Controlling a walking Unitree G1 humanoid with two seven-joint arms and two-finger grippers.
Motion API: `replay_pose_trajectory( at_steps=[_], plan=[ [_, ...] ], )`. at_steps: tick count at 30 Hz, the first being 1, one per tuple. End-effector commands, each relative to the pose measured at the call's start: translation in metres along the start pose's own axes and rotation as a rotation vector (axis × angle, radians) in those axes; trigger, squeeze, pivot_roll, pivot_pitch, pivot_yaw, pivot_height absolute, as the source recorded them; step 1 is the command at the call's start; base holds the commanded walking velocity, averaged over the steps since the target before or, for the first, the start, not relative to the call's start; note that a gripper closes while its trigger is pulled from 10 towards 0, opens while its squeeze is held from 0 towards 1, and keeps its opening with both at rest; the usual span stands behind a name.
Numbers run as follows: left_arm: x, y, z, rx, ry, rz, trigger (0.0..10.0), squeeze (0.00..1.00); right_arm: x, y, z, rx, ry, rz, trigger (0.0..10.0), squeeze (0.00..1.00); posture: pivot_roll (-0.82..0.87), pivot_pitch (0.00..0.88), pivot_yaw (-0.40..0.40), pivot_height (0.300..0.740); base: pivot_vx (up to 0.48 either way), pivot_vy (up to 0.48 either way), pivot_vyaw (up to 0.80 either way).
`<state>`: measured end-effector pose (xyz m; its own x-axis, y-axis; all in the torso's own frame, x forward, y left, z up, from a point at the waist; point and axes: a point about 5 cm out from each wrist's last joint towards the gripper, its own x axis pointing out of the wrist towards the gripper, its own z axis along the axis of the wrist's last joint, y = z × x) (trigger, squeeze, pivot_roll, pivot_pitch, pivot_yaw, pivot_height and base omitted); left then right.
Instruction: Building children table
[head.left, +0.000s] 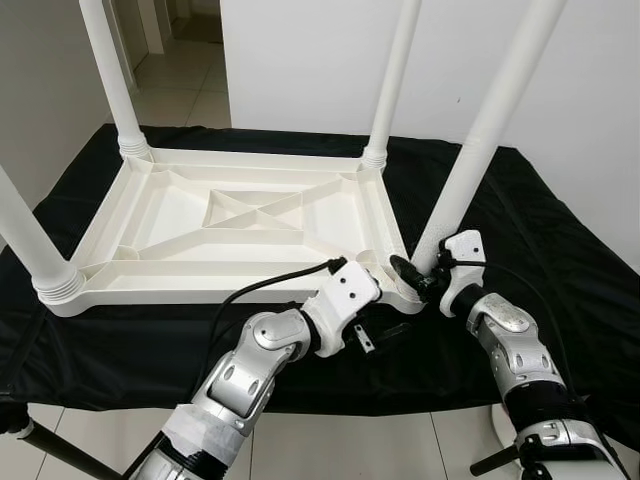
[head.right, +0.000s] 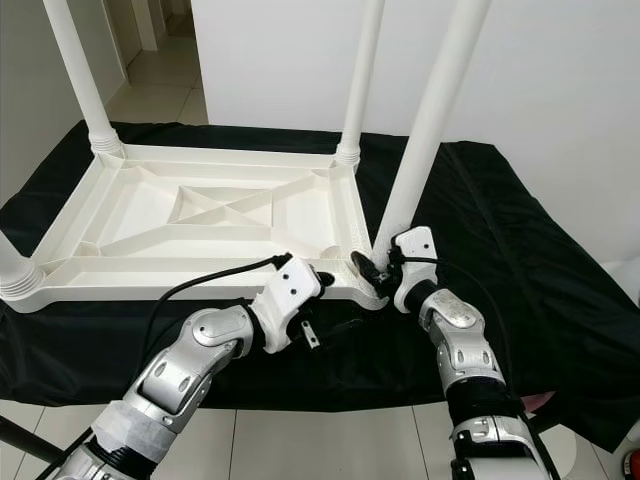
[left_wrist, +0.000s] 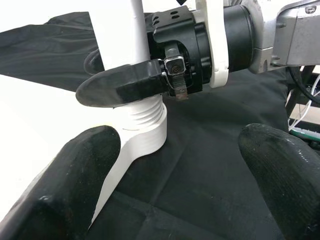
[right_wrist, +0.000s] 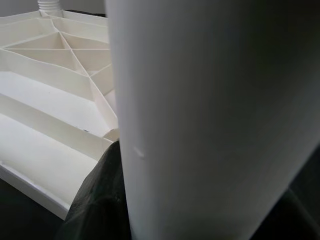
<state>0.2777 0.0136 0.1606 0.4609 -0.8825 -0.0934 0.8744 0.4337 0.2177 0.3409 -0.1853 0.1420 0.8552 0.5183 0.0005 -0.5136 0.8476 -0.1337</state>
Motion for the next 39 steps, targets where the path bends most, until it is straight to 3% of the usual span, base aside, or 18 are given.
replay_pose_trajectory(
  at_steps=[1,5,6,7,14,26,30,39],
  plan=[
    [0.001,0.002,-0.001,0.009,0.008,0.029,10.0,0.0,0.001,0.009,-0.013,-0.003,0.057,0.062,0.0,0.0,0.04,0.035,-0.049,0.74,0.0,0.0,0.0],
    [0.001,0.002,-0.001,0.008,0.008,0.03,10.0,0.0,0.0,0.012,-0.017,0.01,0.057,0.071,0.0,0.0,0.03,0.038,-0.049,0.74,0.0,0.0,0.0],
    [0.001,0.002,-0.001,0.008,0.008,0.03,10.0,0.0,-0.001,0.014,-0.018,0.013,0.057,0.067,0.7,0.0,0.03,0.038,-0.048,0.74,0.0,0.0,0.0],
    [0.001,0.001,-0.002,0.008,0.008,0.027,10.0,0.0,-0.001,0.016,-0.02,0.035,0.045,0.046,10.0,0.0,0.03,0.041,-0.047,0.74,0.0,0.0,0.0],
    [0.001,0.001,-0.002,0.005,0.008,0.024,10.0,0.0,-0.003,0.023,-0.024,0.03,0.037,-0.065,10.0,0.0,0.03,0.049,-0.039,0.74,0.0,0.0,0.0],
    [-0.004,0.003,-0.008,-0.011,0.006,0.065,10.0,0.0,-0.008,0.054,-0.019,0.11,-0.027,-0.227,10.0,0.0,0.05,0.048,-0.037,0.74,0.0,0.0,0.0],
    [-0.007,0.008,-0.011,0.015,-0.001,0.088,10.0,0.0,-0.011,0.068,-0.02,0.186,-0.022,-0.345,10.0,0.0,0.05,0.041,-0.04,0.74,0.0,0.0,0.0],
    [-0.012,0.017,-0.013,0.027,-0.016,0.127,10.0,0.0,-0.014,0.079,-0.026,0.274,0.019,-0.566,10.0,0.0,0.04,0.032,-0.038,0.74,0.0,0.0,0.0]
  ],
)
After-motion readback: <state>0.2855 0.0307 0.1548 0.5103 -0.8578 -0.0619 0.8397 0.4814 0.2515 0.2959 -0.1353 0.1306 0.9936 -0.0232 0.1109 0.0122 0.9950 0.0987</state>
